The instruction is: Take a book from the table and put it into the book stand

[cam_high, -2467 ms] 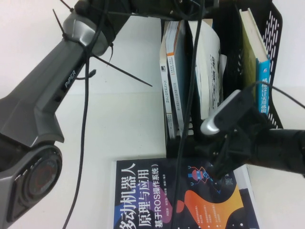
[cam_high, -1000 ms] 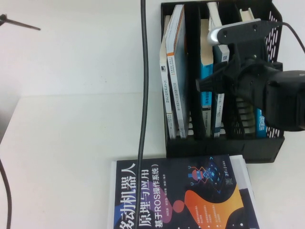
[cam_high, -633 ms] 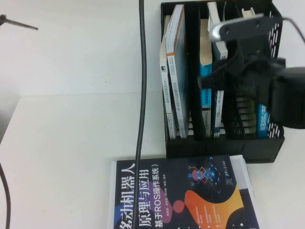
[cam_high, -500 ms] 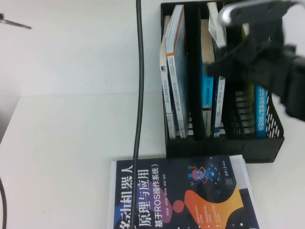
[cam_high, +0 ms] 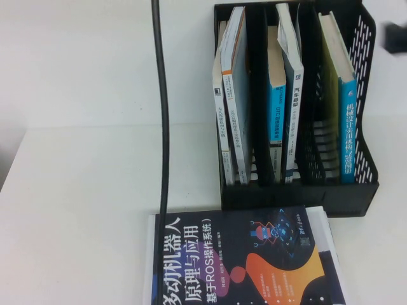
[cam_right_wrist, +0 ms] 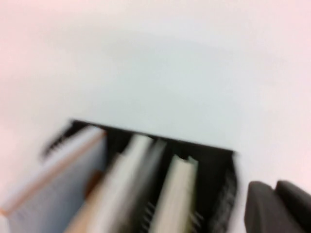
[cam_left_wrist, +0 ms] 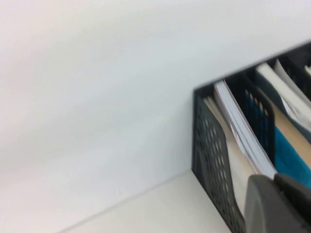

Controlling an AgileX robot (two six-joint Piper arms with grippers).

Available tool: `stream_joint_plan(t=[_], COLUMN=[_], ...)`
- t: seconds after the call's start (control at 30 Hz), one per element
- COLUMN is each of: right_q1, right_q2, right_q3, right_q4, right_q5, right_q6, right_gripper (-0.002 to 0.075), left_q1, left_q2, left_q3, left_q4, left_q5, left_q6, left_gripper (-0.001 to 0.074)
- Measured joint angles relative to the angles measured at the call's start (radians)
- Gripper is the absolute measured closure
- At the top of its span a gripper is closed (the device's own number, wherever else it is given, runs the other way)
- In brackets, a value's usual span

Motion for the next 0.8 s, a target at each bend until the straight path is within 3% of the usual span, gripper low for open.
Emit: stream_joint_plan(t=[0.17,0.33,0.6,0.7,0.8], right_q1=[-0.002,-0.002,-0.002,-0.002,-0.002], right_q2=[-0.151,-0.316,-0.47,-0.467,-0.444], right_q3=[0.167,0.363,0.631,0.691,0.684], right_q4=[0.0,0.002,-0.009,-0.183,-0.615], right_q5=[-0.025,0.051,0.572,0.751,0.979], right_q6=[-0.031,0.069,0.402,0.57,0.889], right_gripper=[0.072,0.0727,0.0728,0.0728,0.0728], left_q1=[0.0,0.0,0.0,0.0,0.0], left_q2=[-0.096,-0.266,-0.533,-0.609,-0.662], left_q3=[0.18,0.542,1.238,1.454,1.602], left_q4=[-0.026,-0.032,-0.138,-0.168,-0.183], left_q5=[-0.038,-0.233,-0.677,-0.814,-0.893], left_q6=[0.015,0.015,0.079,0.174,0.278], left_gripper=[0.0734,0.0734,0.0734,0.0735,0.0735])
